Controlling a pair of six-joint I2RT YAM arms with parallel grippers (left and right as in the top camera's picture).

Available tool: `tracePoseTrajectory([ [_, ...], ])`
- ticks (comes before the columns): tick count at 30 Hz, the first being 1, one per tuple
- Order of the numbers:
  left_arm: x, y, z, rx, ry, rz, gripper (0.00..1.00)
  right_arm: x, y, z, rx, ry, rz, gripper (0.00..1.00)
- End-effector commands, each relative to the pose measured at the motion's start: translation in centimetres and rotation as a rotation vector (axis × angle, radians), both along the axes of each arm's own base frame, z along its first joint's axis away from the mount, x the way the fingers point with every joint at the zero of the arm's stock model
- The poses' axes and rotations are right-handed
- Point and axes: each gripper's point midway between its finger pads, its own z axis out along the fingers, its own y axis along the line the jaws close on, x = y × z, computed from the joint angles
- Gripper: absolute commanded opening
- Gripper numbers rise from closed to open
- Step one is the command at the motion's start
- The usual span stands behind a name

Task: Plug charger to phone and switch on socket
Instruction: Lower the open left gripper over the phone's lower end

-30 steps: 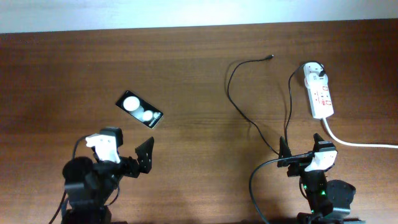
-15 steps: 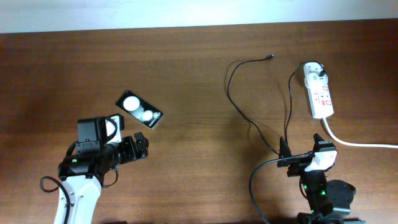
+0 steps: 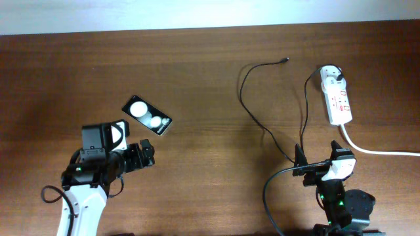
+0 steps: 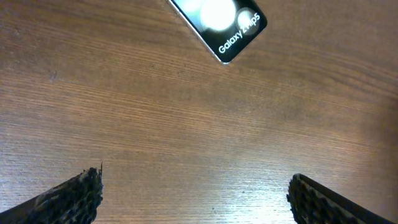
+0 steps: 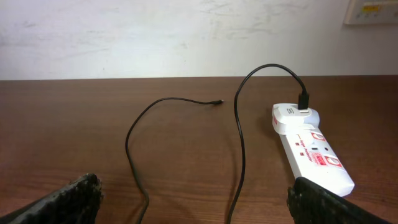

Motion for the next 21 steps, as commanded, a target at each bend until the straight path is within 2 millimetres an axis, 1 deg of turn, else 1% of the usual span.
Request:
tracePoseTrajectory([
  [1, 1.7, 0.5, 2.4, 0.017, -0.065, 0.021, 0.99, 0.0, 0.0, -0.2, 0.010, 0.002, -0.005, 0.99],
  [3, 2.5, 1.4, 2.8, 0.025, -0.049, 0.112, 0.99, 0.0, -0.1, -0.2, 0.010, 0.002, -0.005, 0.99],
  [6, 4.1, 1.2, 3.0, -0.005, -0.008, 0.157, 0.99, 0.0, -0.1, -0.2, 0.010, 0.002, -0.005, 0.99],
  [7, 5.3, 1.2, 3.0, -0.003, 0.027, 0.202, 0.99, 0.0, -0.1, -0.2, 0.010, 0.002, -0.005, 0.99],
  [8, 5.8, 1.2, 2.7, 0.001, 0.048, 0.218, 0.99, 0.0, 0.0, -0.2, 0.010, 0.002, -0.005, 0.99],
  [10, 7.2, 0.2, 2.0, 0.002, 0.085, 0.202, 0.99, 0.0, -0.1, -0.2, 0.010, 0.002, -0.005, 0.99],
  [13, 8.3, -1.5, 0.3, 0.006, 0.103, 0.153, 0.99, 0.0, -0.1, -0.2, 0.010, 0.002, -0.005, 0.99],
  [16, 8.3, -1.7, -1.0, 0.012, 0.140, 0.147, 0.99, 0.0, -0.1, -0.2, 0.010, 0.002, -0.005, 0.99],
  [21, 8.1, -1.7, -1.8, 0.008, 0.170, 0.166, 0.99, 0.0, -0.1, -0.2, 0.010, 0.002, -0.005, 0.99],
])
